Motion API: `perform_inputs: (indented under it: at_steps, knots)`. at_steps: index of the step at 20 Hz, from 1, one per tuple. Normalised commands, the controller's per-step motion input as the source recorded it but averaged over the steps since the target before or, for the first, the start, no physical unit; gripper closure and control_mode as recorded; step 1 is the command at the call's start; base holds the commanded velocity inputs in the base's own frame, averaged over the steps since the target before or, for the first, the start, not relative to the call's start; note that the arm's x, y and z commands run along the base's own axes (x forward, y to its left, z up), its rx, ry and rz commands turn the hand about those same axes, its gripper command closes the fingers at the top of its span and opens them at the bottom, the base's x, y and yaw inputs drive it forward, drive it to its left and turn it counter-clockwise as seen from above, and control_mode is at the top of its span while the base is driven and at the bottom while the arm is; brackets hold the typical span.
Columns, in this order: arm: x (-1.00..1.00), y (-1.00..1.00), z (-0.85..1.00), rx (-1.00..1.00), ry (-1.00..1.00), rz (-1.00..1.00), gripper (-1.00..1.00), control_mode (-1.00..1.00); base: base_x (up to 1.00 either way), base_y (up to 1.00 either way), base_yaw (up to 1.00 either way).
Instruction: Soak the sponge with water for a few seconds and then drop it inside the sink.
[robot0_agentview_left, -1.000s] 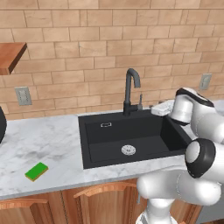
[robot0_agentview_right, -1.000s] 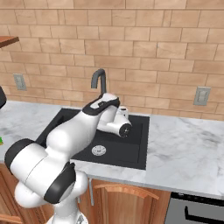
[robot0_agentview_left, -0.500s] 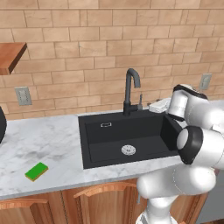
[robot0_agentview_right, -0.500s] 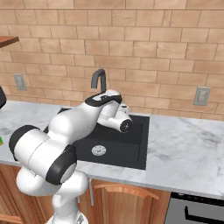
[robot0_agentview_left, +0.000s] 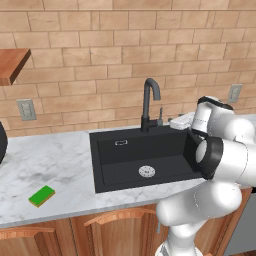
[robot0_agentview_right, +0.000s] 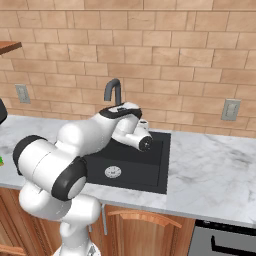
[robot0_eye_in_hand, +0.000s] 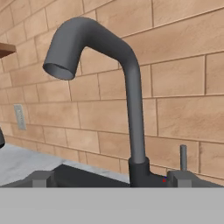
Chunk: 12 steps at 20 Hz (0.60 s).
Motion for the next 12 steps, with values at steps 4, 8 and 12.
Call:
perform_inputs:
  at_steps: [4,8,12]
  knots:
    - [0.08,-0.20,-0.02,-0.02,0.00,0.00,-1.00,-1.00,0.00,0.00,0.00]
    - [0.04,-0.13,0.00,0.00,0.00,0.00,-1.00,-1.00,0.00,0.00,0.00]
    - [0.02,0.00,-0.04,0.00,0.00,0.00,-1.00,-1.00,0.00,0.00,0.00]
